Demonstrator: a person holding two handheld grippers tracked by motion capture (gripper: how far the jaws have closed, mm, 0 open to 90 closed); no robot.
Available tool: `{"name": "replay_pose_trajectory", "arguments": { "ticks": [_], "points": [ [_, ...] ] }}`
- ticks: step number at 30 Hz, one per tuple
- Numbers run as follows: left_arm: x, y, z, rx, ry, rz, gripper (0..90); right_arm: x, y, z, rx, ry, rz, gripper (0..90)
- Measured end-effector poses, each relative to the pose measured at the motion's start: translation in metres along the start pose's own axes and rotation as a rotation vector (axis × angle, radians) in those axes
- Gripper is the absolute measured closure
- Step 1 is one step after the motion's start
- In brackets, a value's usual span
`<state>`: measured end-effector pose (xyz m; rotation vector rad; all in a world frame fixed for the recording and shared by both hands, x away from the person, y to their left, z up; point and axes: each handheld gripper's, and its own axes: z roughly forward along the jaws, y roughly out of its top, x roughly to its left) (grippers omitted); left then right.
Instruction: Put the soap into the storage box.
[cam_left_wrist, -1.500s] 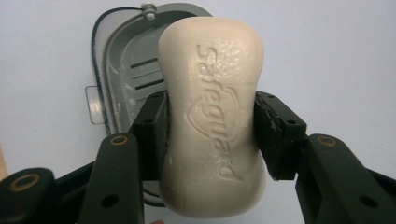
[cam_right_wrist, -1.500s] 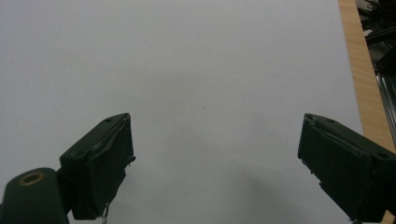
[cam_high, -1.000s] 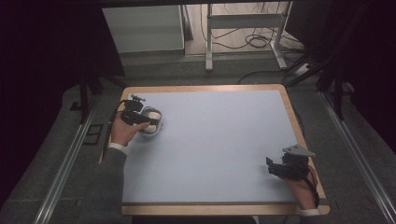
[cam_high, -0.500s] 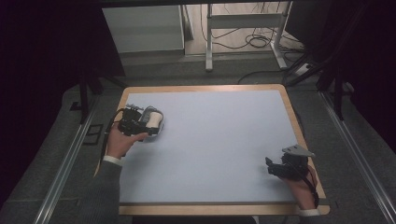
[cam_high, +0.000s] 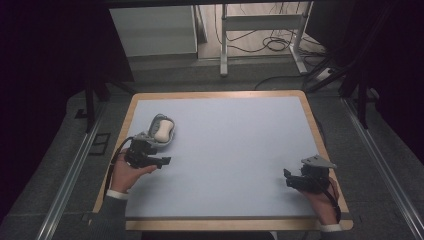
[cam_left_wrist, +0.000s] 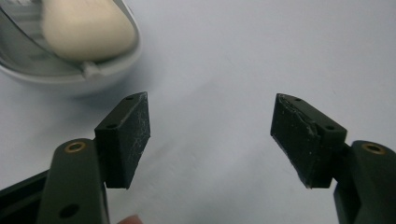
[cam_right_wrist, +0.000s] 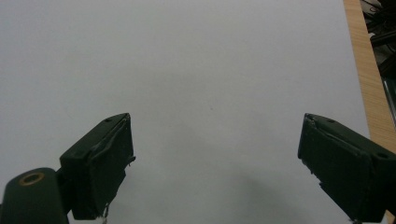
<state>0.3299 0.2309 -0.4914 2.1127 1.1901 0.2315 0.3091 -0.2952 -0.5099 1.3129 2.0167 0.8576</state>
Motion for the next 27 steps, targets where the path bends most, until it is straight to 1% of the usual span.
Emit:
{"name": "replay_pose_trajectory", "arguments": {
  "ticks": [3,7,12,18,27],
  "points": [
    [-0.004,-0.014,0.001,-0.002,-0.007,-0.009,28.1,0.001,0.000,0.000,0.002,0.003,-0.002,10.4],
    [-0.007,-0.031,0.001,-0.017,-0.016,-0.035,27.9,0.003,0.000,0.001,0.002,0.005,-0.008,10.4],
    [-0.008,-0.046,0.000,-0.026,-0.020,-0.055,27.4,0.004,0.000,0.001,0.000,0.006,-0.009,10.4],
    [-0.006,-0.052,0.001,-0.021,-0.011,-0.061,26.6,0.006,0.000,0.001,-0.004,0.011,-0.014,10.4],
    [-0.006,-0.054,-0.001,-0.024,-0.011,-0.064,25.9,0.009,0.001,0.002,-0.020,0.029,-0.023,10.4]
  ]
}}
